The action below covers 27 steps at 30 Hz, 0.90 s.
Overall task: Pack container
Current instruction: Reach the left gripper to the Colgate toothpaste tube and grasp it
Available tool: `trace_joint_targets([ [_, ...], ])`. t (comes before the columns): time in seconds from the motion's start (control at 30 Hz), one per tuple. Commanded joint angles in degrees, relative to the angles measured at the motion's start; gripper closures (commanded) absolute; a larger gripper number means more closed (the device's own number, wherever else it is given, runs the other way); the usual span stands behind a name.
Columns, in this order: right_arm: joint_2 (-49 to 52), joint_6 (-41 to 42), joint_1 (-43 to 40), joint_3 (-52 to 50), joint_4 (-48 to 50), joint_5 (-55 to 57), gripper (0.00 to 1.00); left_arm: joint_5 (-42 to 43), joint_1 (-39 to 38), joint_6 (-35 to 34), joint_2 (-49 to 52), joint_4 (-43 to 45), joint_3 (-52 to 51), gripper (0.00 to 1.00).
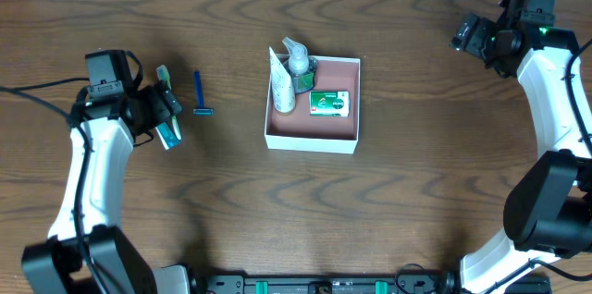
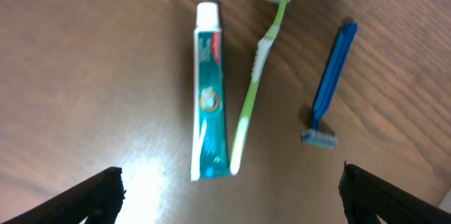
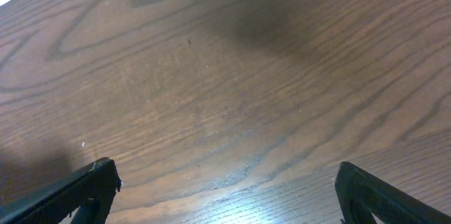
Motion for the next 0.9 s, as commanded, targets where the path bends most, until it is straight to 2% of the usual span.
trace_joint_targets([
  [0.0, 0.48, 0.81, 0.20, 0.76, -0.07, 0.52, 0.01, 0.81, 0.13, 0.96, 2.25, 1.92, 0.33, 0.02],
  [0.23, 0.48, 0.81, 0.20, 0.76, -0.07, 0.52, 0.01, -1.36, 0.13, -1.88, 5.99, 6.95, 0.33, 0.02],
  [0.87, 0.48, 0.81, 0.20, 0.76, -0.07, 0.52, 0.01, -5.25, 2.80, -2.27, 15.43, 10.78, 0.33, 0.02],
])
